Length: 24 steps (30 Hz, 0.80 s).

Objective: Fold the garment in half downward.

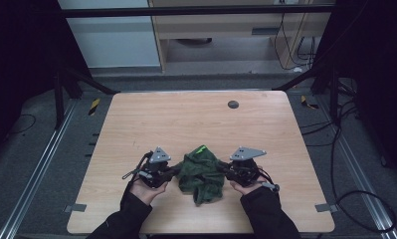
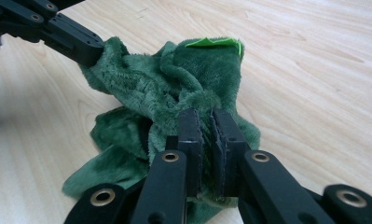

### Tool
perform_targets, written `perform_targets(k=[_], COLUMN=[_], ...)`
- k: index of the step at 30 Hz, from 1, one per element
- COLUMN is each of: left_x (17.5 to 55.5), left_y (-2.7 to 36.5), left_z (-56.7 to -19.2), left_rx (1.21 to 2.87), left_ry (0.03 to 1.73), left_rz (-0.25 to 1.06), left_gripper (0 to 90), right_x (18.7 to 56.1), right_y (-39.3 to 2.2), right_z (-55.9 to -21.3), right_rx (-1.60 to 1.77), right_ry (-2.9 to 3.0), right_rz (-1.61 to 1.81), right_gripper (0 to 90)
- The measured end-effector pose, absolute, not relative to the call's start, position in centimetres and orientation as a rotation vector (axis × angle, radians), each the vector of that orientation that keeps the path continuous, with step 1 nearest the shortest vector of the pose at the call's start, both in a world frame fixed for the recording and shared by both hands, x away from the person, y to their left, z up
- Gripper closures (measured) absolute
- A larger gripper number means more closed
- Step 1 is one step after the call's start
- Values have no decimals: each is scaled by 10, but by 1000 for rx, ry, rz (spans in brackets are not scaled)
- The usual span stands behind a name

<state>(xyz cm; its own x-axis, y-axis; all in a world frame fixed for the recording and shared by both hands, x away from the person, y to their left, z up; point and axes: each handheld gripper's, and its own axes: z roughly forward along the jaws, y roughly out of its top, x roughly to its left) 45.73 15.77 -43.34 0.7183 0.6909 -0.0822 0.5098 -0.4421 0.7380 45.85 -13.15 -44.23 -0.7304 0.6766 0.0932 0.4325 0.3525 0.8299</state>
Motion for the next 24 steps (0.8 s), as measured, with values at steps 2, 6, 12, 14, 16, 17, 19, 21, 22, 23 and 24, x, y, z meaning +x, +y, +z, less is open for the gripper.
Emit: perform_targets(k=[2, 6, 12, 14, 16, 17, 19, 21, 22, 23, 24], left_x=[455, 452, 446, 444, 442, 441, 440, 440, 439, 439, 439], left_y=[157, 157, 157, 157, 157, 157, 156, 156, 156, 156, 155], left_z=[-435, -438, -443, -445, -447, -448, -450, -451, -452, -453, -454], left_rx=[2149, 2151, 2176, 2183, 2189, 2192, 2197, 2202, 2202, 2210, 2213], left_ry=[908, 918, 911, 909, 909, 908, 907, 907, 910, 909, 912], left_rz=[296, 282, 255, 251, 247, 239, 239, 235, 231, 231, 225], left_gripper=[896, 895, 896, 896, 896, 896, 896, 896, 896, 896, 896], right_x=[456, 452, 445, 444, 442, 441, 439, 437, 437, 436, 435], right_y=[-132, -133, -134, -135, -135, -135, -136, -135, -135, -135, -135], right_z=[-444, -447, -455, -456, -458, -458, -460, -463, -464, -465, -466], right_rx=[991, 1003, 1017, 1022, 1027, 1033, 1037, 1045, 1045, 1050, 1056], right_ry=[2359, 2373, 2401, 2406, 2411, 2412, 2419, 2429, 2437, 2444, 2448], right_rz=[1324, 1322, 1319, 1314, 1315, 1318, 1316, 1311, 1305, 1302, 1301], right_gripper=[826, 822, 818, 817, 815, 814, 812, 812, 811, 811, 811])
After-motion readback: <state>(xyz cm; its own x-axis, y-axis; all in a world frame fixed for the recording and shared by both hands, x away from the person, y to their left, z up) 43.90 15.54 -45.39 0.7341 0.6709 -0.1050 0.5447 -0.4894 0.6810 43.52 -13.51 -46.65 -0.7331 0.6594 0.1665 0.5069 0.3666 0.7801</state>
